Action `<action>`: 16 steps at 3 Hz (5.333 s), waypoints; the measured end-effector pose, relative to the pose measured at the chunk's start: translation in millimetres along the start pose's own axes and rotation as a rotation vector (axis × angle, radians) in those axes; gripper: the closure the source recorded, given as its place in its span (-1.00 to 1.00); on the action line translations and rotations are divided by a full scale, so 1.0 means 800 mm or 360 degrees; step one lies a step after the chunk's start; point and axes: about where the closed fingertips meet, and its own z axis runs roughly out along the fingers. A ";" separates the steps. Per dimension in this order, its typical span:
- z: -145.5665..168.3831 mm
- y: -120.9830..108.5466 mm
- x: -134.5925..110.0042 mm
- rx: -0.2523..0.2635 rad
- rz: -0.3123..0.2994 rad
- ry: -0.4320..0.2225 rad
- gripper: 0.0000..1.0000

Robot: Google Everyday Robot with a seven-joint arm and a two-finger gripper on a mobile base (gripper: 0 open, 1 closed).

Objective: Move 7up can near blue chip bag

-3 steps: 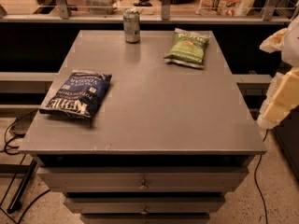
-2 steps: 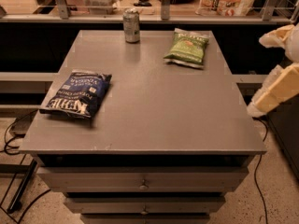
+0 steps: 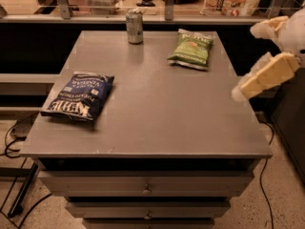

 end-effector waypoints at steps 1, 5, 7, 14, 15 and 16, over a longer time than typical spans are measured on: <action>0.010 0.001 -0.003 -0.0022 0.0022 -0.0002 -1.00; 0.149 -0.073 -0.106 0.0005 0.0009 -0.0343 -1.00; 0.229 -0.125 -0.140 0.0068 0.0084 -0.0460 -1.00; 0.417 -0.261 -0.143 0.0228 0.0442 -0.0665 -1.00; 0.445 -0.284 -0.147 0.0305 0.0464 -0.0707 -1.00; 0.469 -0.303 -0.152 0.0336 0.0488 -0.0752 -1.00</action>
Offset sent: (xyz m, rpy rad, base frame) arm 0.0553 0.0695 -0.0103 0.1918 -0.0280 -0.0019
